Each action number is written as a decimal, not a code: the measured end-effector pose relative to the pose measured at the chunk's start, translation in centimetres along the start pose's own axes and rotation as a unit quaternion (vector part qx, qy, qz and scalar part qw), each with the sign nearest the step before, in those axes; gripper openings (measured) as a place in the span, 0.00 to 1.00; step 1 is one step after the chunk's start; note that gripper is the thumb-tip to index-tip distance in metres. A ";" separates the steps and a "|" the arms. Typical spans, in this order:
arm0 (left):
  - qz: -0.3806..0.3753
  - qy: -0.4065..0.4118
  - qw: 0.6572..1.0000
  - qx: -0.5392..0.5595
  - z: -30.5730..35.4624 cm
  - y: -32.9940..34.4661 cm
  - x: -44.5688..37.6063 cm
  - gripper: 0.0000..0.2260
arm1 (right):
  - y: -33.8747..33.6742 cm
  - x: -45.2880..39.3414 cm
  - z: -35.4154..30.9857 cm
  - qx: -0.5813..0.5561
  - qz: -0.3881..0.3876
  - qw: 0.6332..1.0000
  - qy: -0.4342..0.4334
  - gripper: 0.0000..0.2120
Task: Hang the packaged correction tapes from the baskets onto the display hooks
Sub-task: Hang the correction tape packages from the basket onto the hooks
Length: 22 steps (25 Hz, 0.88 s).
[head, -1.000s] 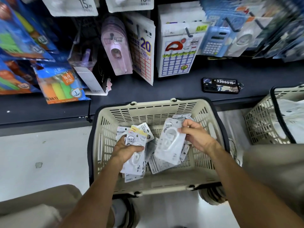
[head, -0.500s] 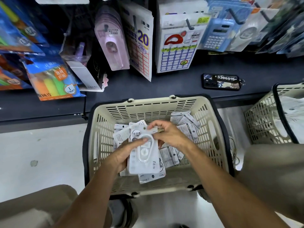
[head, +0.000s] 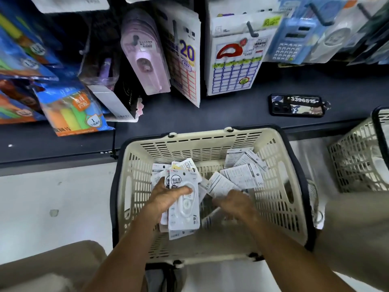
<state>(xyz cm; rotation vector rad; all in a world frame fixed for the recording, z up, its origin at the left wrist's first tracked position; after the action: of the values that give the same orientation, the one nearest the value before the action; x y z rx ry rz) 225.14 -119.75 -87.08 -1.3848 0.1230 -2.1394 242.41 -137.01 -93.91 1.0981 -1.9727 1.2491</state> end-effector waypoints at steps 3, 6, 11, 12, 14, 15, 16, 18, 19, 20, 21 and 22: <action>0.026 0.034 0.995 -0.093 3.1 0.0 -0.1 0.44 | -3.3 1.3 -0.9 0.000 0.039 0.995 -0.088 0.09; 0.056 0.075 0.987 -0.134 6.2 -0.3 1.6 0.43 | -8.1 3.6 -3.9 -0.052 -0.008 0.983 -0.179 0.13; 0.051 0.160 0.986 -0.002 10.7 -1.3 5.9 0.25 | -17.8 11.1 -12.3 -0.258 -0.092 0.909 -0.315 0.20; 0.046 0.192 0.980 0.023 12.8 -1.6 7.2 0.24 | -19.7 13.2 -14.6 -0.281 -0.104 0.887 -0.351 0.25; 0.032 0.248 0.964 0.094 17.6 -2.5 10.3 0.22 | -22.9 17.3 -18.5 -0.338 -0.101 0.848 -0.395 0.35; 0.026 0.278 0.952 0.127 20.3 -3.2 12.0 0.20 | -24.5 19.1 -19.8 -0.363 -0.069 0.833 -0.411 0.35; 0.025 0.304 0.940 0.152 22.8 -4.0 13.7 0.18 | -25.9 20.6 -20.7 -0.374 -0.029 0.826 -0.420 0.31; 0.024 0.346 0.921 0.175 27.1 -5.7 16.8 0.16 | -27.5 23.2 -21.6 -0.351 0.007 0.843 -0.408 0.27; 0.021 0.360 0.915 0.180 28.7 -6.6 18.2 0.17 | -27.8 24.1 -21.7 -0.335 -0.012 0.859 -0.388 0.28; 0.022 0.371 0.910 0.183 29.8 -7.3 19.4 0.18 | -27.9 25.0 -22.0 -0.337 -0.048 0.863 -0.374 0.25; 0.023 0.385 0.904 0.184 30.8 -8.1 20.5 0.19 | -28.5 26.3 -22.5 -0.353 -0.078 0.853 -0.377 0.22; 0.026 0.399 0.898 0.184 31.6 -8.9 21.4 0.19 | -29.9 27.2 -23.2 -0.367 -0.083 0.836 -0.399 0.20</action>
<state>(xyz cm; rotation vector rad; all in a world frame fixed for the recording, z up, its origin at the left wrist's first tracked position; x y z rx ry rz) 242.37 -116.20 -52.00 -0.2366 0.0593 -2.3937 254.72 -132.19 -49.24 1.4164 -2.5073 -0.1962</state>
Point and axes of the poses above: each hand's wrist, its own x-axis away from the middle knuckle, its own y-axis out of the palm, z = x × y, the point moved 7 cm from there along -x, towards the middle knuckle, and after that the axes turned 12 degrees about -x, right-handed, at the moved point
